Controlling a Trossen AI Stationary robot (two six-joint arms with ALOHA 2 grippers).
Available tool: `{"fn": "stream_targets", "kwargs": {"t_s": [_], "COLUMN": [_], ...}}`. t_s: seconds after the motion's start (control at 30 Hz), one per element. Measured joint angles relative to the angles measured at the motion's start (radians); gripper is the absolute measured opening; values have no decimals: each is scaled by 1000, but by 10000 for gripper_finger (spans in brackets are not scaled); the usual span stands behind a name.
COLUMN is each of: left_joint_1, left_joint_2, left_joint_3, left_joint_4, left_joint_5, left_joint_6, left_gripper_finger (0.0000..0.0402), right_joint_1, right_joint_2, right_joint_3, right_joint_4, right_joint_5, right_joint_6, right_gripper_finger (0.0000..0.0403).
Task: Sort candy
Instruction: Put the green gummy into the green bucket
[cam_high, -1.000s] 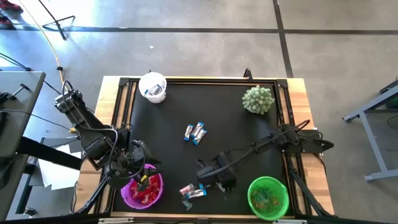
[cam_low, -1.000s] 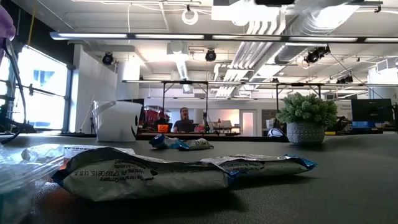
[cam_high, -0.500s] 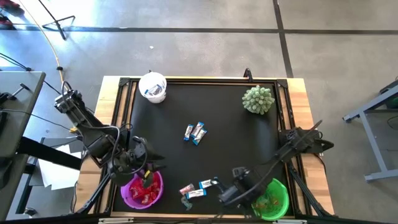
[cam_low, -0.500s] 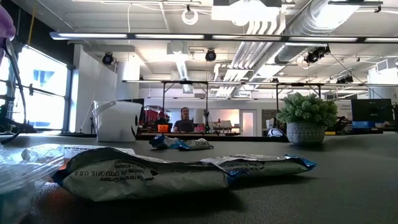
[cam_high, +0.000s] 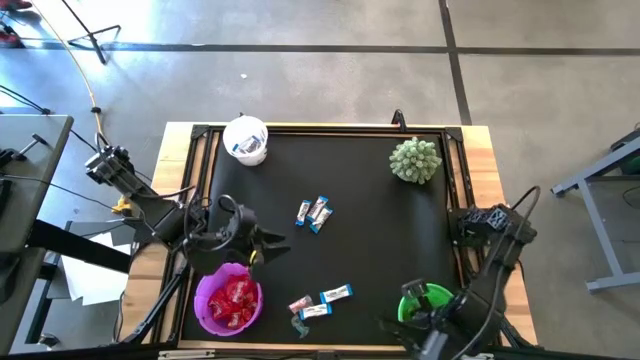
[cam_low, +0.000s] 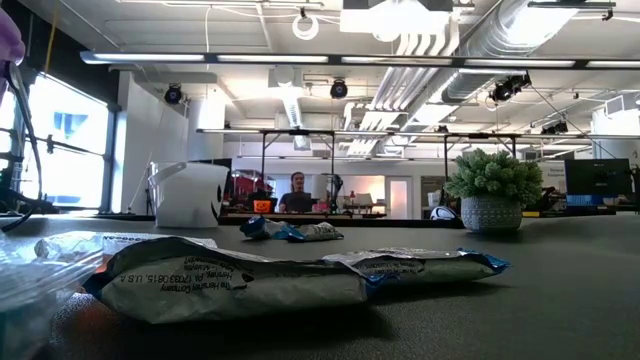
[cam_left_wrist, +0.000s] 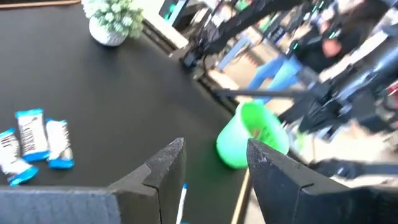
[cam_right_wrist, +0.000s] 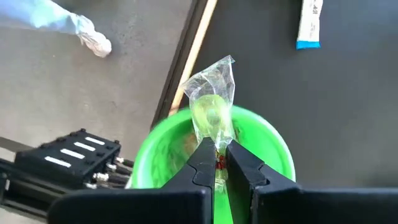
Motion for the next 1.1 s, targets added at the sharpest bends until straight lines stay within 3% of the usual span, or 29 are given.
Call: {"fn": "stream_targets", "kwargs": {"t_s": [0.3,0.53,0.77,0.9,1.1], "left_joint_1": [27,27,27,27,27], "left_joint_2": [0,0,0,0,0], "left_joint_3": [0,0,0,0,0], "left_joint_4": [163,234,250,271,272], "left_joint_5": [0,0,-25,-32,-49], "left_joint_6": [67,65,59,59,59], "left_gripper_finger": [158,158,158,158,158], "right_joint_1": [82,87,83,73,65], "right_joint_2": [-168,-368,-534,-600,-645], "right_joint_3": [-312,-644,-968,-1074,-1139], "right_joint_4": [69,364,588,653,719], "right_joint_5": [35,49,36,19,-22], "right_joint_6": [52,65,265,339,399], "right_gripper_finger": [9,9,11,31,93]}}
